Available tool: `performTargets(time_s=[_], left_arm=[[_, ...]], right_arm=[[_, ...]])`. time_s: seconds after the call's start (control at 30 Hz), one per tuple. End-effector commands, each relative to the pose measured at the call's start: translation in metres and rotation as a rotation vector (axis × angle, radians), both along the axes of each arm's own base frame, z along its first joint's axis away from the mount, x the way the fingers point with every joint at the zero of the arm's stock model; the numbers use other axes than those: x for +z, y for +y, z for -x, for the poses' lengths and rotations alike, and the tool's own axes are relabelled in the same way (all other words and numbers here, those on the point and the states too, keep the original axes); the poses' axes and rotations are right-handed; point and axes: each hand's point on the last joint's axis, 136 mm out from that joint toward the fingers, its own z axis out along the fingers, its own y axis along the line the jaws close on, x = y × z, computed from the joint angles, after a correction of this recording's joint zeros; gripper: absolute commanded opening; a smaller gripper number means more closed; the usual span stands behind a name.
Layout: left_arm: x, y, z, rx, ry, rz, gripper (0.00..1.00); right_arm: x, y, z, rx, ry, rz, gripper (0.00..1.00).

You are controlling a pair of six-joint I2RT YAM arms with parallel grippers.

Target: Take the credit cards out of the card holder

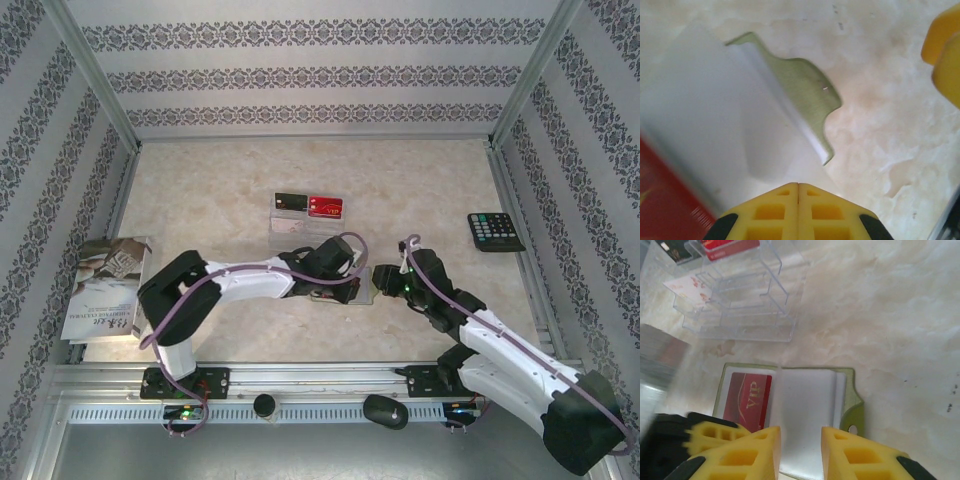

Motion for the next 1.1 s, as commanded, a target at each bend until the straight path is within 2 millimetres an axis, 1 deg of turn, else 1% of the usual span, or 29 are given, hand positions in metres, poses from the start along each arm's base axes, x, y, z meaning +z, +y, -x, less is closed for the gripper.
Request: performTargets(time_s=[0.0, 0.1, 0.17, 0.27, 0.33, 0.4, 0.47, 0.53, 0.57, 0.7, 0.8, 0.87, 0.93, 1.0, 1.07], left_arm=[[-0.014, -0.008, 0.016, -0.084, 0.073, -0.025, 0.0], [-0.009, -0.004, 0.014, -0.069, 0.053, -0.012, 0.0], [-0.001, 0.008, 0.006, -0.019, 0.011, -0.006, 0.0], [0.014, 0.032, -0.008, 0.077, -0.039, 0.038, 0.0], [0.015, 0.046, -0.009, 0.106, -0.051, 0.023, 0.0], [0.018, 0.059, -0.011, 0.132, -0.086, 0.014, 0.0], [0.018, 0.073, -0.016, 0.167, -0.109, 0.006, 0.0], [0.015, 0.081, -0.02, 0.185, -0.108, 0.016, 0.0], [0.015, 0.082, -0.021, 0.184, -0.11, 0.031, 0.02], [0.014, 0.079, -0.022, 0.169, -0.114, 0.054, 0.06], [-0.003, 0.088, -0.02, 0.187, -0.075, 0.003, 0.04], [-0.017, 0.102, -0.02, 0.228, -0.054, -0.028, 0.02], [-0.027, 0.113, -0.02, 0.268, -0.031, -0.023, 0.01], [-0.036, 0.116, -0.018, 0.277, -0.008, -0.018, 0.01], [-0.042, 0.114, -0.017, 0.27, 0.008, -0.015, 0.01]], right_arm=[[-0.007, -0.006, 0.004, -0.009, 0.029, 0.017, 0.29], [-0.005, -0.002, 0.002, 0.006, 0.029, 0.008, 0.29], [-0.002, 0.005, 0.0, 0.034, 0.027, -0.015, 0.29], [0.003, 0.025, -0.002, 0.118, 0.032, -0.06, 0.29], [0.006, 0.043, -0.001, 0.193, 0.033, -0.087, 0.29], [0.006, 0.061, -0.001, 0.26, 0.042, -0.07, 0.29], [0.0, 0.078, 0.002, 0.324, 0.069, -0.038, 0.28], [-0.008, 0.088, 0.001, 0.342, 0.099, -0.03, 0.25], [-0.014, 0.09, 0.002, 0.344, 0.117, -0.027, 0.25], [-0.033, 0.092, 0.007, 0.341, 0.177, -0.01, 0.24], [-0.052, 0.084, 0.014, 0.318, 0.226, 0.022, 0.24], [-0.064, 0.076, 0.017, 0.296, 0.249, 0.055, 0.23], [-0.074, 0.067, 0.018, 0.273, 0.271, 0.099, 0.23], [-0.084, 0.058, 0.018, 0.244, 0.3, 0.147, 0.23], [-0.088, 0.055, 0.017, 0.224, 0.312, 0.165, 0.24]])
